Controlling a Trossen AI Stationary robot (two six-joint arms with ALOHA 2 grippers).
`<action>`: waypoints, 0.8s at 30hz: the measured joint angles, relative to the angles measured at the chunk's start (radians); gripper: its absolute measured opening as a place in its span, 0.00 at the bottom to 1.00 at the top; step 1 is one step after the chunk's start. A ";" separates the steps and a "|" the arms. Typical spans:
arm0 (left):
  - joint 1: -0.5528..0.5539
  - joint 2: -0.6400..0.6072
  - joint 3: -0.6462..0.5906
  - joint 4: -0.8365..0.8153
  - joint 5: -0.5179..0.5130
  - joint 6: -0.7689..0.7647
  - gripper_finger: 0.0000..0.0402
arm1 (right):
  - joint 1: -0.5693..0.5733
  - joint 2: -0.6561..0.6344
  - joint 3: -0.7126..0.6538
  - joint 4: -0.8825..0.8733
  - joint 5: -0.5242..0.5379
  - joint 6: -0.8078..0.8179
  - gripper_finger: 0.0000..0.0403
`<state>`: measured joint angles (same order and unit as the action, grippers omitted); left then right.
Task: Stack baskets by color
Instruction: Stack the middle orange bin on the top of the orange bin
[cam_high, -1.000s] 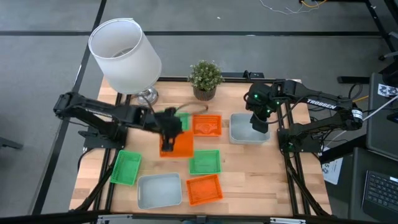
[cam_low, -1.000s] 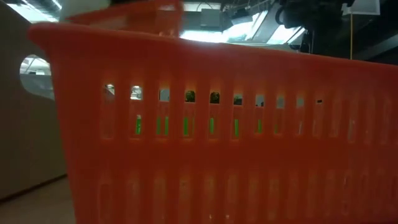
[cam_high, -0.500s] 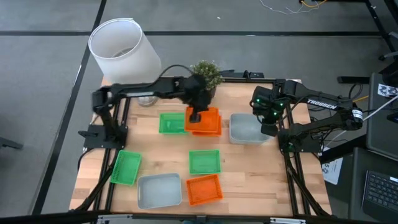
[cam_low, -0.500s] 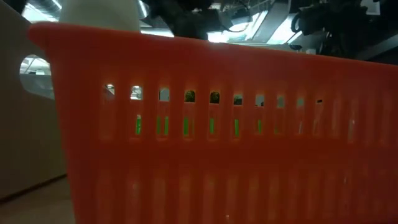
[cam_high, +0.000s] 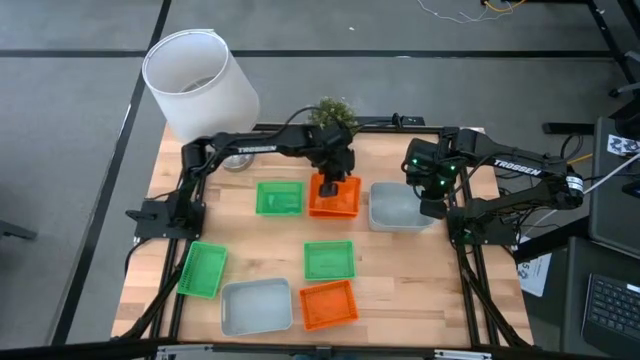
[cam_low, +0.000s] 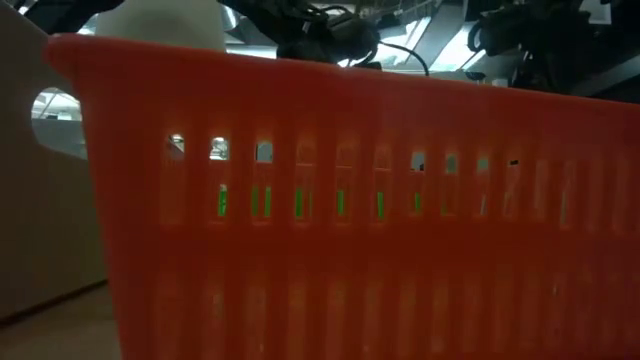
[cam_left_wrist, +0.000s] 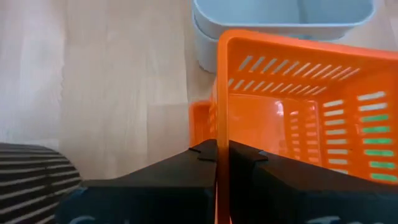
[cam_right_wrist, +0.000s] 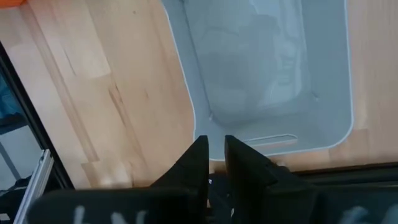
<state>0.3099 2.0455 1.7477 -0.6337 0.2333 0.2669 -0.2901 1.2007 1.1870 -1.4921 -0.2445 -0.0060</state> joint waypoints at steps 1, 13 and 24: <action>-0.001 0.001 0.000 -0.003 -0.008 -0.015 0.00 | 0.000 0.000 0.000 0.000 0.000 -0.001 0.13; -0.015 0.000 -0.027 -0.016 -0.098 -0.028 0.00 | 0.000 0.000 0.000 0.000 0.000 0.001 0.13; -0.024 0.005 -0.027 -0.006 -0.092 -0.050 0.00 | 0.000 0.000 0.000 0.000 0.000 -0.002 0.13</action>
<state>0.2859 2.0510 1.7206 -0.6393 0.1417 0.2164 -0.2903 1.2007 1.1870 -1.4918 -0.2447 -0.0080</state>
